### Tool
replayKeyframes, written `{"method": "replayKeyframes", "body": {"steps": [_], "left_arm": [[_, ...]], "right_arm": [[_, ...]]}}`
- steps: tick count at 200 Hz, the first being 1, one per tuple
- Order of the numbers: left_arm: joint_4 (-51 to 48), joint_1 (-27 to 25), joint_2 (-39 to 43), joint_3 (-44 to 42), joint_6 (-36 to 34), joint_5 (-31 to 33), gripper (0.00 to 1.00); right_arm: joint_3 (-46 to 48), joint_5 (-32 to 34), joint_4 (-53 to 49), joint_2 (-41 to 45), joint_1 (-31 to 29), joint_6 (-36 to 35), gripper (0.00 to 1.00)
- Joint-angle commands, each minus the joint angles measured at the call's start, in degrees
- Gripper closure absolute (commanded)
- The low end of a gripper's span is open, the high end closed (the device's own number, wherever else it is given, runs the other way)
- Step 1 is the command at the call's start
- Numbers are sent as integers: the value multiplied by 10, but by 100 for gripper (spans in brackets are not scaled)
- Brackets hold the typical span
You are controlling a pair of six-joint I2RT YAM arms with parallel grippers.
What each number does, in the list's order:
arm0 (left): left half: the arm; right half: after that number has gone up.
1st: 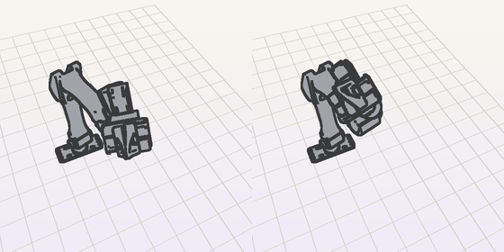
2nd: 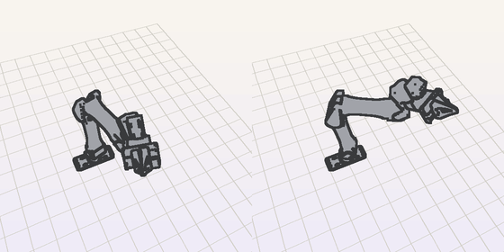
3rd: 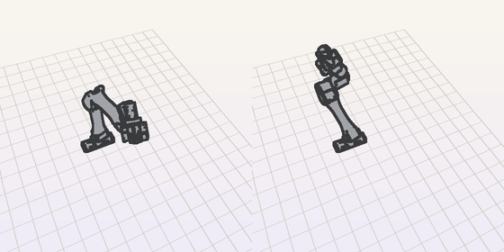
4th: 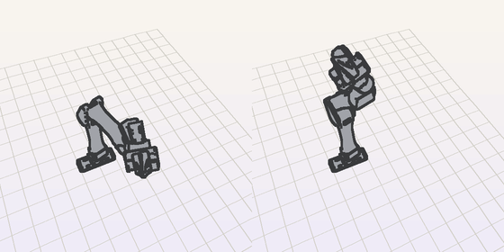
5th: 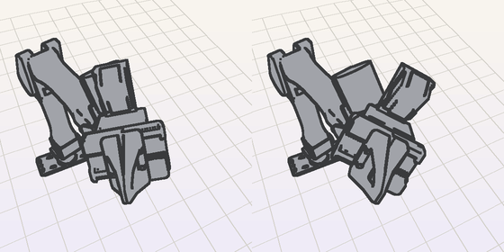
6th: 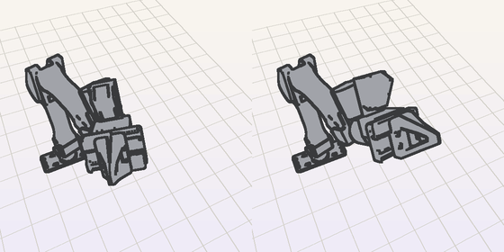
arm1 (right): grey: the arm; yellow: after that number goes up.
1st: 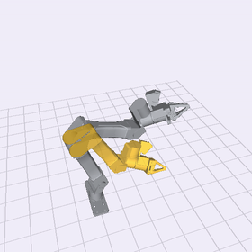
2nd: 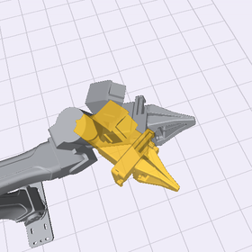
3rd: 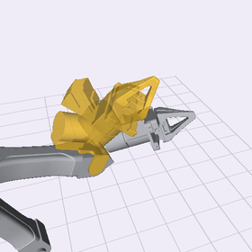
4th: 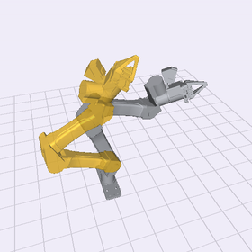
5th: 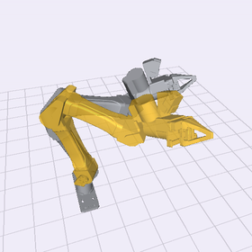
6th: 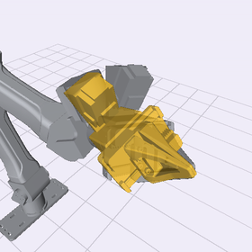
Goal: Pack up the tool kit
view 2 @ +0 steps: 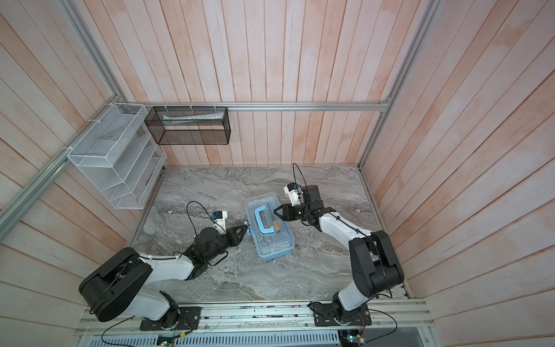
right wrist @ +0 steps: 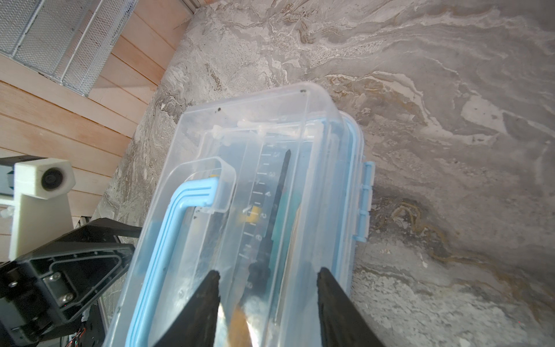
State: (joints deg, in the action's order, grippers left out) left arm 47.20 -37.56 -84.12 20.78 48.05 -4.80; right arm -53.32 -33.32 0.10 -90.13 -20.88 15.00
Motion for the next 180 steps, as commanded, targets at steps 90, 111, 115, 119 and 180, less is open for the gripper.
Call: {"method": "replayKeyframes", "body": {"steps": [90,111,115,119,180], "left_arm": [[-13,-6,-23,15,-13,-21,69],[-14,-7,-25,18,-14,-21,69],[-13,-7,-25,18,-15,-21,69],[-14,-7,-26,19,-15,-22,69],[-15,-14,-30,33,-23,-24,75]], "right_arm": [[2,-32,-23,-23,-10,3,51],[2,-31,-23,-23,-10,2,51],[2,-31,-23,-24,-10,2,51],[1,-31,-23,-23,-10,2,51],[3,-29,-24,-23,-10,3,51]]}}
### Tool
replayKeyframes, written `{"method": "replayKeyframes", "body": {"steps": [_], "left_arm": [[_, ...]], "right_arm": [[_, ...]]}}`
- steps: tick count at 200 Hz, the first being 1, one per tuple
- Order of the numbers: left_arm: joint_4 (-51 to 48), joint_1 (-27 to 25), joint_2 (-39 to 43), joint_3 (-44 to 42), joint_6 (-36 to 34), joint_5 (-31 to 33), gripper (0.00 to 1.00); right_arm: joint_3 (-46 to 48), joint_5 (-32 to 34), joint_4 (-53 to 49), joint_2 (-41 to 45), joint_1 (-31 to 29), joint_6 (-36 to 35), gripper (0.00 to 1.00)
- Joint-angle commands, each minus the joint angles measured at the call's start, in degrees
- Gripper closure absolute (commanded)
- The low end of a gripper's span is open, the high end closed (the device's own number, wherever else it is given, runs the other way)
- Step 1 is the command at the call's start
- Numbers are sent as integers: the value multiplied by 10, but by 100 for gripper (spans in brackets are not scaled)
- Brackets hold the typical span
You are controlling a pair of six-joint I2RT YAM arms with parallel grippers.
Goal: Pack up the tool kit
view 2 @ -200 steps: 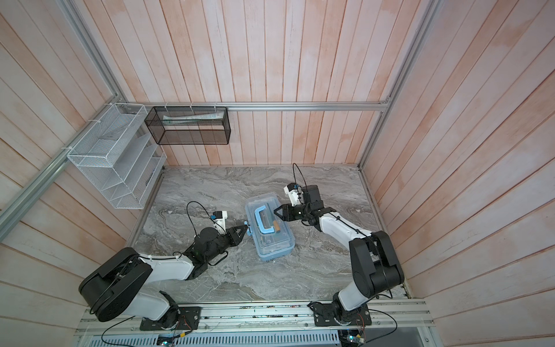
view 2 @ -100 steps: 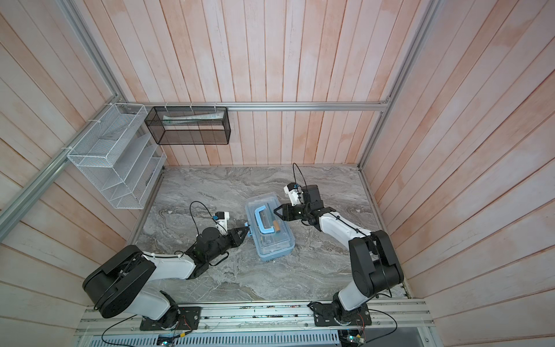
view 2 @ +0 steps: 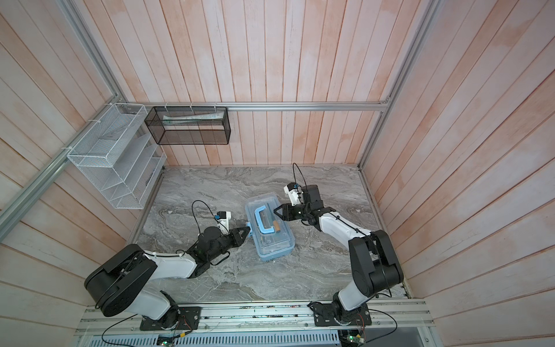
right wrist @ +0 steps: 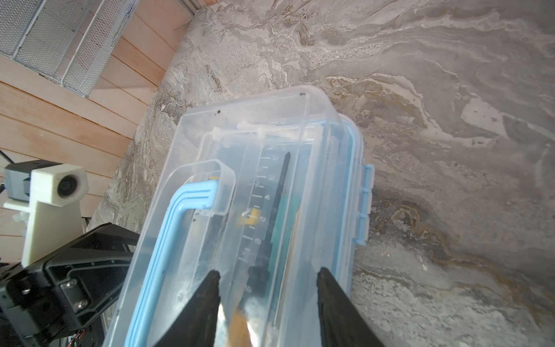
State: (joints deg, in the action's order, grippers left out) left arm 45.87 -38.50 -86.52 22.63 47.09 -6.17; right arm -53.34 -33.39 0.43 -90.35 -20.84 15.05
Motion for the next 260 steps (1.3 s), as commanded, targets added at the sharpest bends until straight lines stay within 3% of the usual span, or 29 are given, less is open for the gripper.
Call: {"method": "replayKeyframes", "body": {"steps": [1,46,169,227,260], "left_arm": [[-2,-5,-6,15,-14,-11,76],[-8,-10,-11,18,-15,-9,82],[-30,-20,-13,35,-29,-3,85],[-219,16,58,73,-76,59,86],[-250,17,46,71,-81,58,95]], "right_arm": [[3,-28,-27,-21,-10,2,51],[5,-29,-27,-21,-11,1,51],[10,-27,-27,-14,-10,1,51],[10,-26,-28,-10,-10,0,51],[11,-23,-22,-12,-11,4,51]]}}
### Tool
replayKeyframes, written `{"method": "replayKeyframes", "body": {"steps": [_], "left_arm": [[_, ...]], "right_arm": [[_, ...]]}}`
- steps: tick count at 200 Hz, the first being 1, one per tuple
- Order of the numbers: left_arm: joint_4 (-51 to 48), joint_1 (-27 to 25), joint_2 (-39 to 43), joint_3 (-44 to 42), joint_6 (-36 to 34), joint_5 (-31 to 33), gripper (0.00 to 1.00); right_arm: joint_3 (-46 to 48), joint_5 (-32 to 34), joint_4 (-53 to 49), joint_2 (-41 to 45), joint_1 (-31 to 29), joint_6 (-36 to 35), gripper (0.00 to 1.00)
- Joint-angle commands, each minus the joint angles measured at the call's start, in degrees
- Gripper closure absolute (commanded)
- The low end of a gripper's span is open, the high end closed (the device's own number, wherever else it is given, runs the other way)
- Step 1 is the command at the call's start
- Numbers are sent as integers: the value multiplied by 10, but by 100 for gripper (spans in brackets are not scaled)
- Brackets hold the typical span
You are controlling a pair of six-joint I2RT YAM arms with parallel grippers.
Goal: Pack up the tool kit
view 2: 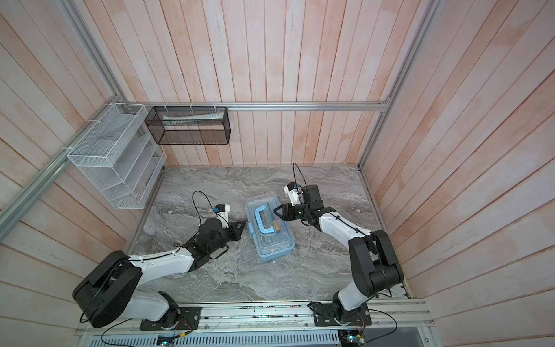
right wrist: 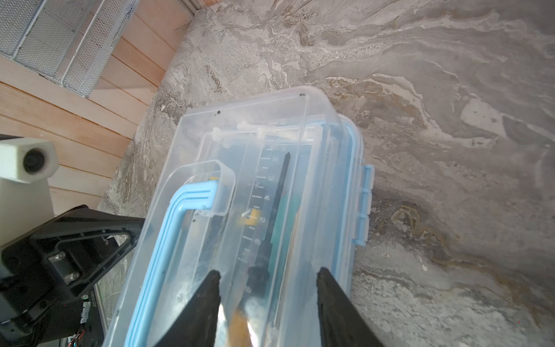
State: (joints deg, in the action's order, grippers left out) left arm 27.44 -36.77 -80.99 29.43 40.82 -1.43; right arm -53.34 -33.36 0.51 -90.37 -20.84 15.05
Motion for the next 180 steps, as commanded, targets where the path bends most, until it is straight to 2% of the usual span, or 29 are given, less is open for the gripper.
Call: {"method": "replayKeyframes", "body": {"steps": [1,13,68,180], "left_arm": [[-65,0,-10,3,-18,10,96],[-65,0,-21,2,-15,5,100],[-35,-6,-70,13,-21,-25,100],[-32,-21,-109,68,-32,-46,100]], "right_arm": [[10,-24,-23,-12,-11,5,51],[11,-24,-21,-11,-10,4,51],[7,-22,-27,-11,-10,2,51],[18,-24,-17,-9,-11,6,51]]}}
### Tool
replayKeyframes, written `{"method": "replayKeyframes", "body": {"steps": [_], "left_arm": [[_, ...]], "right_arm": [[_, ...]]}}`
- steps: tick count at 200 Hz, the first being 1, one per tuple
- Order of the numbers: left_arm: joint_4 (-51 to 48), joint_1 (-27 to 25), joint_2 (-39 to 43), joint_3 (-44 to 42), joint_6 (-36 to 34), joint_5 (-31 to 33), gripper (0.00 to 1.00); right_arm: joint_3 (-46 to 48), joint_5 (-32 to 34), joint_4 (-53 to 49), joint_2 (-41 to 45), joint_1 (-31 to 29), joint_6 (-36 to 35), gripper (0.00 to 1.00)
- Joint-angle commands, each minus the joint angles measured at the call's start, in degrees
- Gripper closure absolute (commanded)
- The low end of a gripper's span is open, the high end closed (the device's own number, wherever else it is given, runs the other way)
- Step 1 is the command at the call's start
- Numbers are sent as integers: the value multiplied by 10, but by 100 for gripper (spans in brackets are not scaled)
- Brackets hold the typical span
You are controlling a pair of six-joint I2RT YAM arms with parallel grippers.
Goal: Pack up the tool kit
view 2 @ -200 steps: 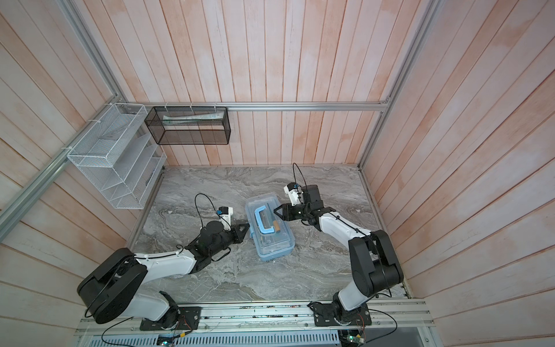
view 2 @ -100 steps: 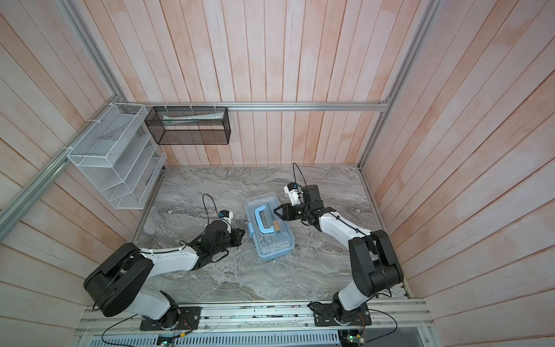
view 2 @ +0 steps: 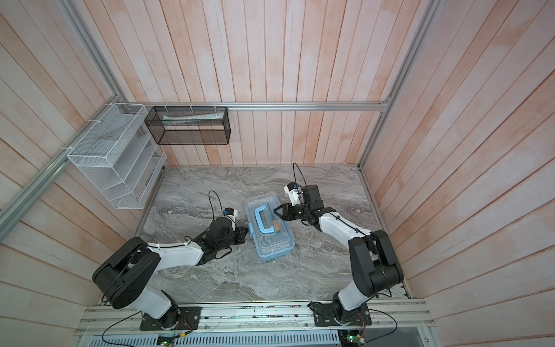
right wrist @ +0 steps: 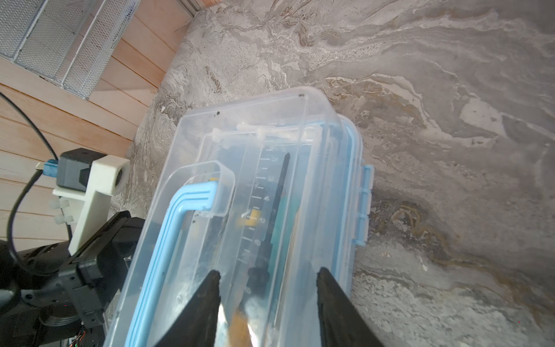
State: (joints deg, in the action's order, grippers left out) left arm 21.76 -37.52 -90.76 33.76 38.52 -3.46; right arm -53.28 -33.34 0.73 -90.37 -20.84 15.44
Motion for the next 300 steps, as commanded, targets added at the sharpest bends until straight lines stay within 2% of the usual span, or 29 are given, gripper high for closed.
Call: {"method": "replayKeyframes", "body": {"steps": [1,115,140,156,177,202,210,213,218,220,224,227,234,248,259,278,300], "left_arm": [[25,-14,-11,25,-9,-26,100],[33,-35,-13,94,-26,-42,100],[-17,-32,14,88,-55,7,100],[-57,-9,50,71,-81,49,100],[-108,48,119,47,-132,111,100],[-105,137,207,-2,-211,204,100],[-72,168,229,-27,-233,222,88],[-61,177,237,-35,-241,231,79],[-39,191,247,-48,-251,249,56],[-33,196,249,-53,-254,257,40],[-23,203,255,-58,-257,280,20],[-14,207,257,-63,-258,303,11],[19,213,262,-78,-264,352,1],[107,230,258,-108,-319,371,0],[175,247,243,-128,-358,370,0],[260,279,207,-154,-381,333,0],[340,300,150,-170,-395,286,0]], "right_arm": [[18,-24,-19,-9,-11,2,51],[30,-34,6,-12,-16,18,51],[28,-11,-6,1,-14,15,51],[26,6,-13,20,-1,10,51],[25,50,-26,60,38,5,51],[36,160,-29,123,110,8,49],[46,215,-18,144,132,17,47],[50,240,-11,151,140,21,47],[58,293,-4,163,148,25,45],[60,314,-2,167,149,26,45],[64,363,2,176,151,24,44],[68,391,9,182,151,19,42],[80,442,32,197,150,2,39],[128,520,118,227,152,-19,34],[183,550,216,239,155,-55,31],[260,550,347,221,167,-128,29],[316,538,447,180,178,-136,28]]}}
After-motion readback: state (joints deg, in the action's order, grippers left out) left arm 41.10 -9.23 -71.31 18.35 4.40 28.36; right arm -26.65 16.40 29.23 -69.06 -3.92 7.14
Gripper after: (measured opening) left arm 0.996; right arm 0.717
